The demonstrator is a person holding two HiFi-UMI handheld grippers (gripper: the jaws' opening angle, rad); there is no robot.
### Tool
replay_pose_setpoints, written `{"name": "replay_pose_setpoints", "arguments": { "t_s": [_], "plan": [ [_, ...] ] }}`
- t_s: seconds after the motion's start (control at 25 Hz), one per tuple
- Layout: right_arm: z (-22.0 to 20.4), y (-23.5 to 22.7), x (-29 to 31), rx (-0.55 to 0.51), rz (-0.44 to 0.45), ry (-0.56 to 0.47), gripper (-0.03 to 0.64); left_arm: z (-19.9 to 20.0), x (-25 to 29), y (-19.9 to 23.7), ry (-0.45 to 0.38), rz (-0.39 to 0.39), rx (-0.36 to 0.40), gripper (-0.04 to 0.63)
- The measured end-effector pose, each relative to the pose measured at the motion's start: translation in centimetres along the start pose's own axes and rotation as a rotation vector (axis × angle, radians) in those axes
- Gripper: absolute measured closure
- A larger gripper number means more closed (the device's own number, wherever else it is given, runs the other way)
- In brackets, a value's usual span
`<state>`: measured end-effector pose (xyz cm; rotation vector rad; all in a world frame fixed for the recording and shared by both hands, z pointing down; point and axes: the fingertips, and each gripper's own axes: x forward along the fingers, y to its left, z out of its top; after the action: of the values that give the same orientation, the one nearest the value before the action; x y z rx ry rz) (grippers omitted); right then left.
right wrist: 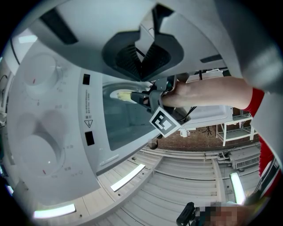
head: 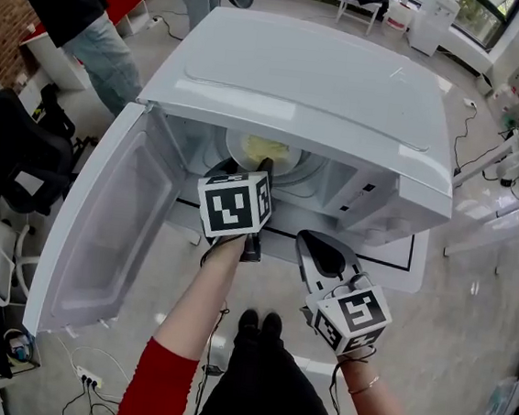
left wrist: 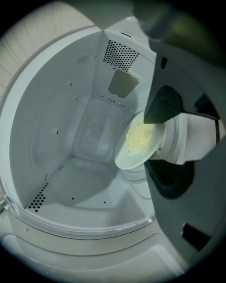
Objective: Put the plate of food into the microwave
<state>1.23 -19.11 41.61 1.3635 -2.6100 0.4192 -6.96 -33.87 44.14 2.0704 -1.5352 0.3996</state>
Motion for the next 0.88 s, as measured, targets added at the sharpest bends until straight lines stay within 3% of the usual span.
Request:
{"name": "replay_pose_setpoints", "arguments": {
  "t_s": [0.16,0.32,0.56,0.76,0.88],
  "plan": [
    [0.2,-0.1,-0.1,-0.002,0.000,-0.004,0.602,0.4,-0.2,0.5,0.007,-0.002,-0.012,0.264],
    [0.4,0.1,0.0,-0.003,0.003,-0.008,0.601,0.5,-0.5,1.3,-0.002,0.048,0.027,0.253],
    [0.5,0.1,0.1,-0.005,0.008,-0.009,0.602,0.9,-1.2,1.8,-0.044,0.052,0.023,0.252],
    [0.7,0.1,0.0,-0.005,0.008,-0.017,0.602,1.3,-3.4,1.6,-0.127,0.027,0.006,0.253],
    [1.0,0.2,-0.1,-0.003,0.012,-0.027,0.603,1.2,-5.2,1.3,-0.167,-0.020,-0.008,0.303]
  ]
}}
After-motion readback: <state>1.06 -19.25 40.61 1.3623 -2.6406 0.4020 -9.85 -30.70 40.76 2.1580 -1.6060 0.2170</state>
